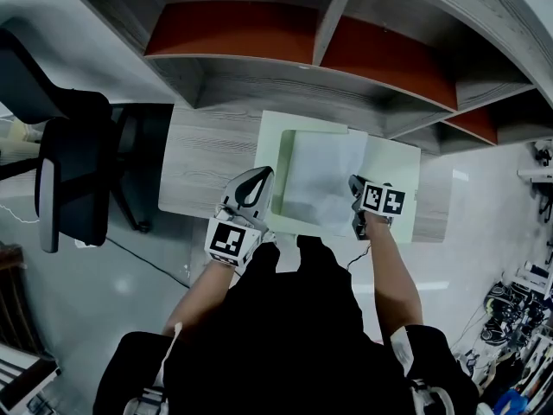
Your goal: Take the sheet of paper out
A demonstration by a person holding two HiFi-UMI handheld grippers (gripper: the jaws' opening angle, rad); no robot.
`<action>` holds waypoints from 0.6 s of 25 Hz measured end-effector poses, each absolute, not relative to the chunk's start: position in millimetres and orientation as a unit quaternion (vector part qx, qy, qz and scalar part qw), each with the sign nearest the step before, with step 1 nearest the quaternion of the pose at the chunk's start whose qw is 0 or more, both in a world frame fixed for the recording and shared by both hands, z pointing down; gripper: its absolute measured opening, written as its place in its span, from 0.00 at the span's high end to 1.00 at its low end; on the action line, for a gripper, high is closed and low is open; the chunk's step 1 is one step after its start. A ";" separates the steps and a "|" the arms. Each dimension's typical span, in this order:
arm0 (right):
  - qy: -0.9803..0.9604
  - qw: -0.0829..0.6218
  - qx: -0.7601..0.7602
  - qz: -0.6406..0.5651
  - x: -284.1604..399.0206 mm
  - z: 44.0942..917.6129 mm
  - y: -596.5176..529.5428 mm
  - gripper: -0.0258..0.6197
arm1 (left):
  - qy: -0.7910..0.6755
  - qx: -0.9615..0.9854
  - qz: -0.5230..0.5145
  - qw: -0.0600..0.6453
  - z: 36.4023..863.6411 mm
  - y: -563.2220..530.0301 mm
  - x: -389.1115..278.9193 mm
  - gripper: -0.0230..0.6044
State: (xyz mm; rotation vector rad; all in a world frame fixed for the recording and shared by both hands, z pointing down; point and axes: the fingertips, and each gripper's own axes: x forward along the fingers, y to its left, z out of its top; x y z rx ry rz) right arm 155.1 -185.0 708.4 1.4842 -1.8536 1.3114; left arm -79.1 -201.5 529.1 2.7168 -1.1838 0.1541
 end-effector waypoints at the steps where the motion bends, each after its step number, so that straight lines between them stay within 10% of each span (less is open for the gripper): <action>1: -0.667 0.216 0.541 0.465 157.1 705.9 -184.6 0.92 | -0.396 0.913 0.052 0.087 528.8 -200.5 -80.5 0.95; 15: -0.643 0.235 0.637 0.354 199.0 665.4 -165.8 0.92 | -0.349 0.933 0.047 0.078 520.3 -180.6 -69.9 0.95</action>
